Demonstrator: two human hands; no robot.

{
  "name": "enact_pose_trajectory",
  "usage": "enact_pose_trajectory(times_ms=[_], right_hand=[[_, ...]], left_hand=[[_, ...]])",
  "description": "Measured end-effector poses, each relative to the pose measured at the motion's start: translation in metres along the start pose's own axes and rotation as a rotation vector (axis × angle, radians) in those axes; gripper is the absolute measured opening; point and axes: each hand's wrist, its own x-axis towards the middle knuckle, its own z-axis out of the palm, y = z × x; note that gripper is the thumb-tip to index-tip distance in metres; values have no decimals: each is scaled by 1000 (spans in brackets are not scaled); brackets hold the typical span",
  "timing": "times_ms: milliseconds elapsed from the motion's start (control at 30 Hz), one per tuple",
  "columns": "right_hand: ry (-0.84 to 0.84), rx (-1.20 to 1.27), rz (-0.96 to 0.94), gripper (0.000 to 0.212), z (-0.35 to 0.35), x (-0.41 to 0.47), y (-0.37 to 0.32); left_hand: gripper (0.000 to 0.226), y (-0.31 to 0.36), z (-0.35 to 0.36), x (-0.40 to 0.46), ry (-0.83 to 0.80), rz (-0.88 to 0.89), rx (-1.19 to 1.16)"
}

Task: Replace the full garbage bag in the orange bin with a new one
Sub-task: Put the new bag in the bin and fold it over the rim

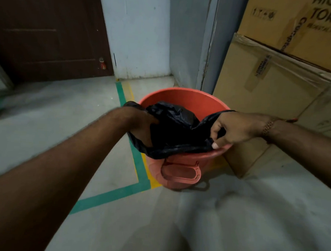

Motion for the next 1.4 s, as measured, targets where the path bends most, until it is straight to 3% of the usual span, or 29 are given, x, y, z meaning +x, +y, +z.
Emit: enact_pose_trajectory(times_ms=[67,133,167,233,367,467,600,767,933,1067,1233,1400], right_hand=[[49,-85,40,13,4,-3,2],[107,-153,63,14,12,-8,5],[118,-172,67,14,16,-11,6],[125,-199,80,17,21,-19,10],[114,-392,203,34,25,-29,13],[22,-569,268,19,25,-34,-5],[302,-510,213,22,24,-39,-63],[433,-388,19,59,32,-13,-112],[663,-451,-9,27,16,10,-96],[798,-433,-39,26,17,15,-83],[963,-443,-96,28,25,22,-59],[1148,-541,-270,17,36,29,-35]], left_hand=[[74,-2,15,4,74,142,38],[78,-14,33,14,207,120,-98],[73,-19,40,12,253,120,-15],[58,-17,51,8,351,37,-48],[35,-19,56,-3,449,72,-131],[48,-14,60,0,464,114,-30],[44,-9,60,-1,603,167,89],[20,2,41,6,799,257,-42],[21,9,29,10,827,147,-201],[38,0,31,15,853,15,-361],[59,-11,38,18,873,-57,-385],[50,-7,38,21,907,-84,-403]])
